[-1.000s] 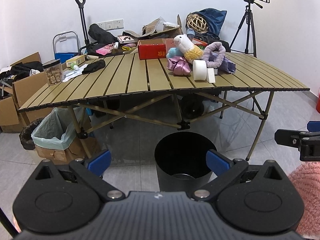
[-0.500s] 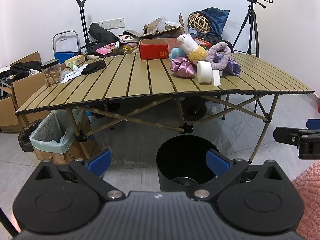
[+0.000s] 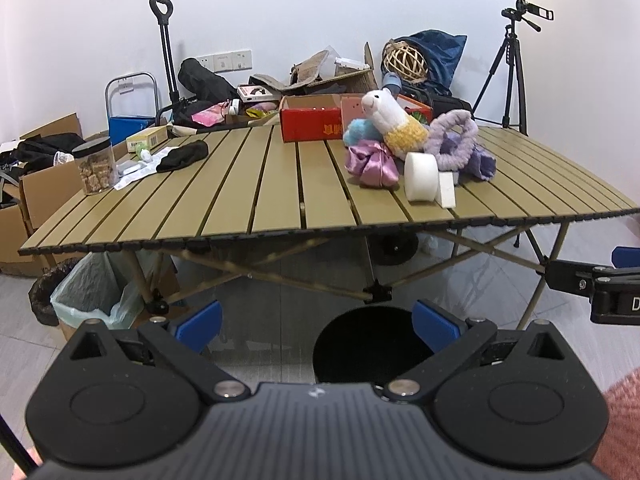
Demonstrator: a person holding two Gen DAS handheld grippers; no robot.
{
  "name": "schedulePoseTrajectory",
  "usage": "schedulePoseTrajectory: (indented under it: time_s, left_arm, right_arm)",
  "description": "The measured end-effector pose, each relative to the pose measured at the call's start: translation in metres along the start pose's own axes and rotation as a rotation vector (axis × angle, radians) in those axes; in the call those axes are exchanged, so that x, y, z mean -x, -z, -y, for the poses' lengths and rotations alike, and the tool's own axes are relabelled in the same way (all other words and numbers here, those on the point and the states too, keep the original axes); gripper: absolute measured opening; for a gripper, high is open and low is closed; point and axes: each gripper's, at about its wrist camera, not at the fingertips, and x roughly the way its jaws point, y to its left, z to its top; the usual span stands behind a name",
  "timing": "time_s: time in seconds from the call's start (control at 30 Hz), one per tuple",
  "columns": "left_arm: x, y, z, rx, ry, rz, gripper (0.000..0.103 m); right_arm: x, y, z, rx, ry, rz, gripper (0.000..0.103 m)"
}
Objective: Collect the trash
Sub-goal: 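Move right tool to the white tape roll and close on it while left tool approaches the pink scrunchie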
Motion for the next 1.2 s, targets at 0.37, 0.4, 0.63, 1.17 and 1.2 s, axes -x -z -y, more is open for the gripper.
schedulePoseTrajectory:
  time_s: [0.37, 0.4, 0.63, 1.17, 1.2]
  left_arm:
    - [-0.045, -0.034, 0.003, 0.03, -0.008, 0.05, 0.103]
    - [-0.049, -0.037, 0.002, 0.033, -0.01, 0.053, 0.103]
    - [-0.075, -0.061, 0.0, 0.045, -0.02, 0.087, 0.103]
    - [-0.123, -0.095, -0.001, 0.083, -0.023, 0.12, 0.103]
    - [-0.127, -0.096, -0.001, 0.084, -0.024, 0.115, 0.103]
  right_arm:
    - [-0.047, -0.029, 0.004, 0.008, -0.029, 0.061, 0.103]
    - [-0.051, -0.032, 0.005, 0.009, -0.028, 0.066, 0.103]
    - [-0.083, -0.052, 0.011, 0.009, -0.016, 0.092, 0.103]
    - [-0.141, -0.079, 0.015, 0.055, 0.033, 0.103, 0.103]
    - [-0.144, -0.079, 0.015, 0.054, 0.032, 0.1, 0.103]
